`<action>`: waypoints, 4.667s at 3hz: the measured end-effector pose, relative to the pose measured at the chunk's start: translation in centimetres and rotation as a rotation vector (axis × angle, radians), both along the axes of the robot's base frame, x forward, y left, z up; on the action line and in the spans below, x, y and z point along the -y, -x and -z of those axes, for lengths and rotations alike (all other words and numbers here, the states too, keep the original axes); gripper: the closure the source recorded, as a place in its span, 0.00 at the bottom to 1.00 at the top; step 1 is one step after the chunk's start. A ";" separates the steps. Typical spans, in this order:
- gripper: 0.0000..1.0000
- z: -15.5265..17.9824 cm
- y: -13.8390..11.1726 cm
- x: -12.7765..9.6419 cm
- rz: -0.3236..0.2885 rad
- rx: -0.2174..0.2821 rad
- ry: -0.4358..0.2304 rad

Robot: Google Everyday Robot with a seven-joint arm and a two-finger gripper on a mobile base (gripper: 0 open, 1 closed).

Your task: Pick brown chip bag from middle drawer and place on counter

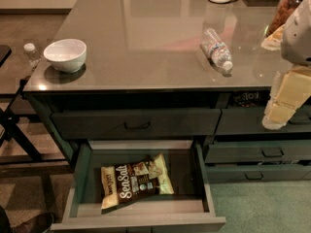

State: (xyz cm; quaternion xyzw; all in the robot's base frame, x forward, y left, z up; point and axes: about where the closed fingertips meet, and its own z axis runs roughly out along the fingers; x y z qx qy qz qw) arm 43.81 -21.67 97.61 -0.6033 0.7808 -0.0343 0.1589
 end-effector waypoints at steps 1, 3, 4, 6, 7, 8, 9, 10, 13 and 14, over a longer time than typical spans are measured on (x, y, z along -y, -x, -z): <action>0.00 0.3 0.1 -0.7 -0.007 0.005 -0.004; 0.00 9.1 2.8 -8.3 -0.161 -0.050 -0.072; 0.00 11.2 3.8 -8.3 -0.165 -0.088 -0.060; 0.00 12.8 3.5 -9.5 -0.170 -0.090 -0.095; 0.00 18.2 2.6 -12.5 -0.195 -0.121 -0.172; 0.00 23.2 0.8 -14.8 -0.232 -0.125 -0.208; 0.00 26.9 -1.2 -17.2 -0.256 -0.153 -0.231; 0.00 26.9 -1.2 -17.2 -0.256 -0.153 -0.231; 0.00 38.5 -4.8 -24.3 -0.204 -0.235 -0.279; 0.00 38.5 -4.8 -24.3 -0.204 -0.235 -0.279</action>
Offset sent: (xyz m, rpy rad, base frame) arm -0.0522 0.1010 -0.1369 0.0885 0.1445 0.1892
